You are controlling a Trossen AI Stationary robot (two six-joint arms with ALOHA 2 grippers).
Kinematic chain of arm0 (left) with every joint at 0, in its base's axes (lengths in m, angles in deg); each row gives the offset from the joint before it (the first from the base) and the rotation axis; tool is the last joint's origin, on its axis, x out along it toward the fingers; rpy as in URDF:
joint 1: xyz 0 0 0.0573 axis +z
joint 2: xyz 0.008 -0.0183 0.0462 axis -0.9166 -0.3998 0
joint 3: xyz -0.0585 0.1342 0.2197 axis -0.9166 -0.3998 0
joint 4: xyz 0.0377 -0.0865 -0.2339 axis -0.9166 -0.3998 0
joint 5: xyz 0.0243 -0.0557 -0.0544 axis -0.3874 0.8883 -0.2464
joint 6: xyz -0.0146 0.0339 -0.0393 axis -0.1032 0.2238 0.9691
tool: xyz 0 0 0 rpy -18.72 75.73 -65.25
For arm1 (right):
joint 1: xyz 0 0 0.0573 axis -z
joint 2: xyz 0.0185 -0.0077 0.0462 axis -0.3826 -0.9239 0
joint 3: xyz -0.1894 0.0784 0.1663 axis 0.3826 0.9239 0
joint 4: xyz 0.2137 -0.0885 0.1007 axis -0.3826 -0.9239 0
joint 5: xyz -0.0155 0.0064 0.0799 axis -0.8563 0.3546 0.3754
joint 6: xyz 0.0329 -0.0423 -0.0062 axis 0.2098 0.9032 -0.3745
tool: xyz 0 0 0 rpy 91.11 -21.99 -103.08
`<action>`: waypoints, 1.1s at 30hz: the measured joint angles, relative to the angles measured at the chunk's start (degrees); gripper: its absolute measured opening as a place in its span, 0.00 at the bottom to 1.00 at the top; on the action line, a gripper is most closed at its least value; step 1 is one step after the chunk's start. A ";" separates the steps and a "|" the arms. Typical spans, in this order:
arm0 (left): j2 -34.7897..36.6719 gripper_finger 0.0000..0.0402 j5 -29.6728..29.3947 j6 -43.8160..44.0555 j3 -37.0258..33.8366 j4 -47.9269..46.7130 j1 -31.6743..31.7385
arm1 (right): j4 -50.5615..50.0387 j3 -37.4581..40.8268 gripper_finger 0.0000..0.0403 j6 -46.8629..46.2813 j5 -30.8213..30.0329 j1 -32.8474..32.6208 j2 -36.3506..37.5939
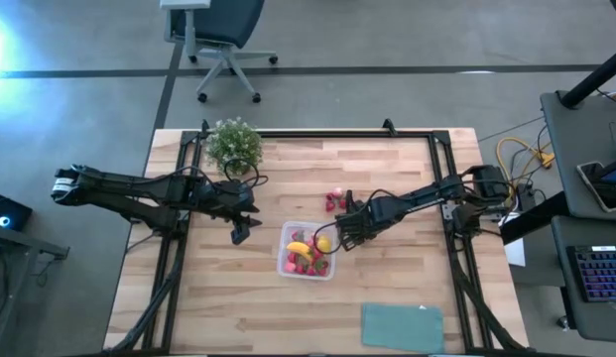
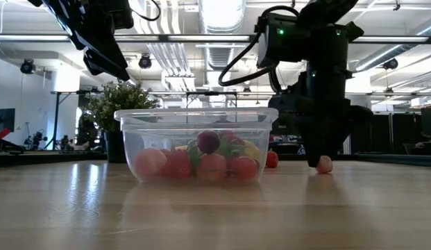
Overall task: Pick and placing Produce into tupperware
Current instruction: Put the pink peach into the transparent container
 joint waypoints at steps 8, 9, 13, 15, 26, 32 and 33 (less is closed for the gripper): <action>0.00 0.43 -0.36 0.01 0.00 0.00 0.00 | -0.09 0.04 0.36 -0.02 0.54 0.00 0.00; 0.00 0.43 -0.38 -0.01 0.00 0.02 0.00 | -0.09 0.04 0.37 -0.02 0.69 0.00 0.00; -0.02 0.43 -0.72 -0.01 0.00 0.02 0.00 | -0.09 0.04 0.35 0.02 1.70 0.00 0.00; 0.00 0.43 -0.74 -0.03 0.00 0.00 0.02 | -0.11 0.06 0.32 0.02 1.72 -0.02 0.06; -0.02 0.43 -1.10 -0.08 0.00 0.02 0.00 | -0.55 -3.09 0.19 -1.13 0.42 -2.48 6.47; -0.02 0.43 -2.83 -0.65 0.00 0.05 0.02 | -0.18 -12.25 0.22 0.80 -3.79 -4.99 8.37; -0.02 0.43 -3.16 -0.69 0.00 0.13 0.01 | -0.33 -14.06 0.22 1.46 -4.33 -5.14 7.77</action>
